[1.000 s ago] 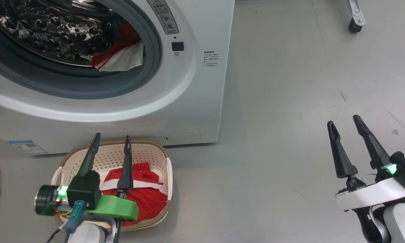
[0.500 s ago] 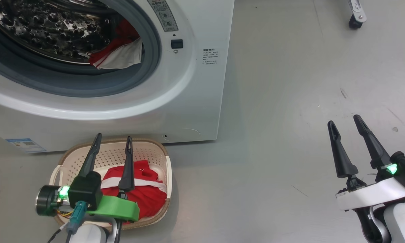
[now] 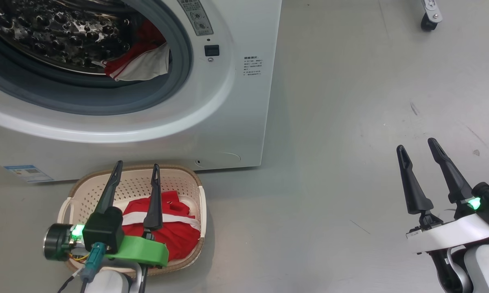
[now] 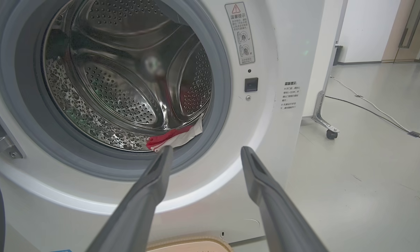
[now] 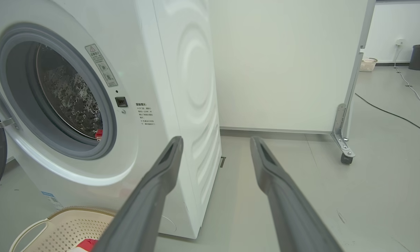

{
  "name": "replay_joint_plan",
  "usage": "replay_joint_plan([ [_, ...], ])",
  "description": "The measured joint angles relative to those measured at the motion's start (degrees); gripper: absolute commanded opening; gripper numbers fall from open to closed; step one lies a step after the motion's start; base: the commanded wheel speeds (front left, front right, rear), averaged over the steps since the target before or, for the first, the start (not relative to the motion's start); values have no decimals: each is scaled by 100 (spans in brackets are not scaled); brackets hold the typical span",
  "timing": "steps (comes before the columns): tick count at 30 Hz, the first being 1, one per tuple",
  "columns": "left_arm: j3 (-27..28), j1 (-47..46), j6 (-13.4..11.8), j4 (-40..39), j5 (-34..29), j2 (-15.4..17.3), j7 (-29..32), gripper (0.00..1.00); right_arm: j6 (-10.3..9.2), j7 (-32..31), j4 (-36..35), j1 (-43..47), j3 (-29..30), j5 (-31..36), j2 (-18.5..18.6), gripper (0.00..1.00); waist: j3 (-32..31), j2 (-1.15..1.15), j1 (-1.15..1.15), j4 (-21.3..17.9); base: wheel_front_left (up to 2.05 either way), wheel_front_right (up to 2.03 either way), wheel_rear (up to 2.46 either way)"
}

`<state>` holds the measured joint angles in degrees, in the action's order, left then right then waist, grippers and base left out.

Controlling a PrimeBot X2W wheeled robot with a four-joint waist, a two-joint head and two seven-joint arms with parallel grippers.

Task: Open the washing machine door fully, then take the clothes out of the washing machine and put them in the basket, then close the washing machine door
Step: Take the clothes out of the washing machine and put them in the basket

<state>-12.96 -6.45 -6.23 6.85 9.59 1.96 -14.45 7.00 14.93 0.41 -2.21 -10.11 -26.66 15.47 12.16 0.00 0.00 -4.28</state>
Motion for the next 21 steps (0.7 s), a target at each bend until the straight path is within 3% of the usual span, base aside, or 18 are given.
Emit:
replay_joint_plan([
  [21, -4, 0, -2, -26, 0, 1, 0, 100, 0, 0, -27, -1, 14, 0, 5, 100, 86, 0, 0, -16, 0, 0, 0],
])
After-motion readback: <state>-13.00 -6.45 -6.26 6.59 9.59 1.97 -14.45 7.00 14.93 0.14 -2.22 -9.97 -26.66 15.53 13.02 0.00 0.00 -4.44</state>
